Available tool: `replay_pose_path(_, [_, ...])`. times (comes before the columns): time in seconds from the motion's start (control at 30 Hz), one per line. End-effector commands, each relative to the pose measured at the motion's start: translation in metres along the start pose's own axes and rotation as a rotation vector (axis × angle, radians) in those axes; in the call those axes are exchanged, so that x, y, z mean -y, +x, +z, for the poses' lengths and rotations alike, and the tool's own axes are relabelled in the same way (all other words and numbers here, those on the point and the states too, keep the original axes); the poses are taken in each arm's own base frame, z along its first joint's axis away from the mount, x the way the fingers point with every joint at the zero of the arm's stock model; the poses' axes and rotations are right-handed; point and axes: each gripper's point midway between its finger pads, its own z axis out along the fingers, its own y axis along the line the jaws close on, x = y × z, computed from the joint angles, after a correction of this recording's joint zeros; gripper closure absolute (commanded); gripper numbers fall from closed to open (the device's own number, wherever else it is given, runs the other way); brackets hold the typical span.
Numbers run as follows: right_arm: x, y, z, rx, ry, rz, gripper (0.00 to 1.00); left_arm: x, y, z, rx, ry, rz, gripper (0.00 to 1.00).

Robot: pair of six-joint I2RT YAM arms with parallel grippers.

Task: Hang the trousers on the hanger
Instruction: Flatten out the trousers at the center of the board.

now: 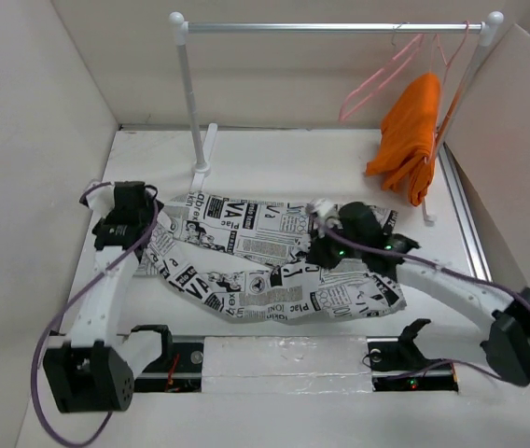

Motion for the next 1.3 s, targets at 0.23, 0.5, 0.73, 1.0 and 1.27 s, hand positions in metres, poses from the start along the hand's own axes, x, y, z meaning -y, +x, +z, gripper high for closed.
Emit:
replay_pose_path(0.23, [-0.095, 0.035, 0.066, -0.227, -0.166, -0.254, 0.45, -0.005, 0.044, 0.075, -0.162, -0.189, 0.266, 0.37])
replay_pose_path(0.5, [-0.076, 0.077, 0.063, -0.271, -0.091, -0.170, 0.44, -0.040, 0.070, 0.081, -0.221, -0.268, 0.298, 1.00])
replay_pose_path(0.73, [-0.058, 0.104, 0.043, -0.287, -0.013, -0.134, 0.44, -0.099, 0.060, 0.075, -0.244, -0.421, 0.144, 1.00])
replay_pose_path(1.0, [-0.054, 0.100, 0.029, -0.267, -0.049, -0.181, 0.43, -0.013, 0.021, 0.049, -0.152, 0.070, 0.061, 0.22])
replay_pose_path(1.27, [-0.059, 0.090, 0.029, -0.248, -0.070, -0.196, 0.43, 0.011, 0.031, 0.098, -0.262, 0.036, 0.211, 0.28])
